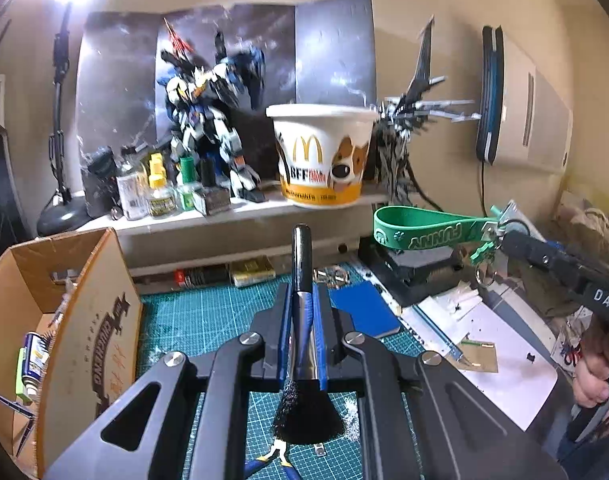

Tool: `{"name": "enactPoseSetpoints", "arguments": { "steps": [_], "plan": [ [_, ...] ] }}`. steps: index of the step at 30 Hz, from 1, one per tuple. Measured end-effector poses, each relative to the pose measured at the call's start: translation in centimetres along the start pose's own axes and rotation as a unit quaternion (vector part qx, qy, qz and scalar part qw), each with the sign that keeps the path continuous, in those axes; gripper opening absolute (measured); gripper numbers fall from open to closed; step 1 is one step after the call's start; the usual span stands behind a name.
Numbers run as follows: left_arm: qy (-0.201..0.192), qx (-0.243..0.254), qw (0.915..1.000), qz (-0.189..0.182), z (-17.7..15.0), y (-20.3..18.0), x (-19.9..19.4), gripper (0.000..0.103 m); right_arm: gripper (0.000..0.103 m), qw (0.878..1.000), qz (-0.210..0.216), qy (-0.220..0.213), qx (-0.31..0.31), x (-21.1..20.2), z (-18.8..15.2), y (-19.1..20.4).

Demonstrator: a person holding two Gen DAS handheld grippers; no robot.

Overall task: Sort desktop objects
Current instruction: 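Carry the held lanyard and brush with both tools over the cardboard box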

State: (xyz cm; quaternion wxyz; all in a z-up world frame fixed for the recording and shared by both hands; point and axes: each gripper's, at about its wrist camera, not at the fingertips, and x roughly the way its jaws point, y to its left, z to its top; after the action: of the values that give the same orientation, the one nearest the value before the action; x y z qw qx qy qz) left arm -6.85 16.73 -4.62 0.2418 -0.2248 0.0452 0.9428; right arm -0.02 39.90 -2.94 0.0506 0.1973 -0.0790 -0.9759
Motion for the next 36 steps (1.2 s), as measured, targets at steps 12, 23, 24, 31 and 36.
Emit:
{"name": "enactPoseSetpoints", "arguments": {
  "steps": [12,23,24,31,36],
  "plan": [
    [-0.027,-0.016,0.9992,0.023,-0.2,1.8,-2.7,0.011,0.028,0.999,0.015,-0.030,0.034,-0.9,-0.8,1.4],
    [-0.032,-0.024,0.9982,0.044,-0.6,3.1,-4.5,0.011,0.028,0.999,0.031,-0.037,0.016,-1.0,-0.4,3.4],
    [-0.032,-0.024,0.9982,0.045,-0.7,3.1,-4.7,0.011,0.028,0.999,0.035,-0.038,0.015,-0.9,-0.4,3.6],
    [-0.030,-0.026,0.9976,0.056,-1.2,3.9,-5.6,0.011,0.028,0.998,0.059,-0.031,0.004,0.2,-0.4,5.4],
    [-0.034,-0.035,0.9961,0.073,-1.2,5.3,-6.6,0.011,0.028,0.997,0.077,-0.028,-0.005,0.8,-0.4,6.8]
  ]
}}
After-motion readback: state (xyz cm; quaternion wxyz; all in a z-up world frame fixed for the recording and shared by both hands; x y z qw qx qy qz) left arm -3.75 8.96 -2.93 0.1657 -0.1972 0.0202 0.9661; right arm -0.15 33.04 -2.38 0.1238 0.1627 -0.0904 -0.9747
